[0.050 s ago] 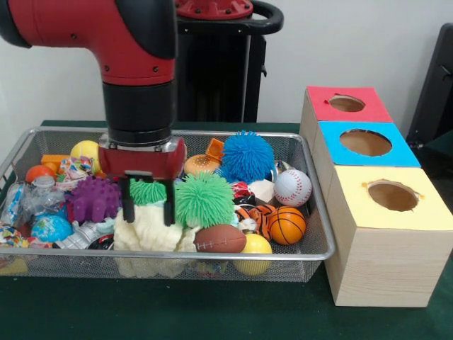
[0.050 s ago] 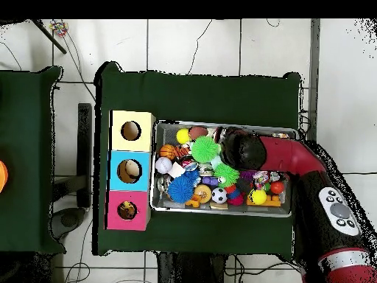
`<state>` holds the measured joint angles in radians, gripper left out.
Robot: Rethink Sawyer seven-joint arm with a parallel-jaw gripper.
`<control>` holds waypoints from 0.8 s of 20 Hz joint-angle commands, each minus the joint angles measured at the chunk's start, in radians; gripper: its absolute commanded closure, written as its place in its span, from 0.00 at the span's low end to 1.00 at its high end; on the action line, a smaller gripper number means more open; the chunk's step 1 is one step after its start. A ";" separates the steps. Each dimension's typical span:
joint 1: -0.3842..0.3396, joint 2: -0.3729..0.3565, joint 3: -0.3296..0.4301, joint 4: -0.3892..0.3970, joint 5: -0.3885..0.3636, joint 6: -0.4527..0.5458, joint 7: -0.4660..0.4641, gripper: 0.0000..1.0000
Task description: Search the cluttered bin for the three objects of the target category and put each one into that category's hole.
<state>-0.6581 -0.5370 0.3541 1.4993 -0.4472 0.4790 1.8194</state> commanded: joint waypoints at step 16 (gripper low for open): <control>-0.109 0.155 0.087 -0.211 -0.183 0.297 -0.368 0.00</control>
<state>-0.7619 -0.4962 0.3555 1.3647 -0.5585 0.6433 1.8058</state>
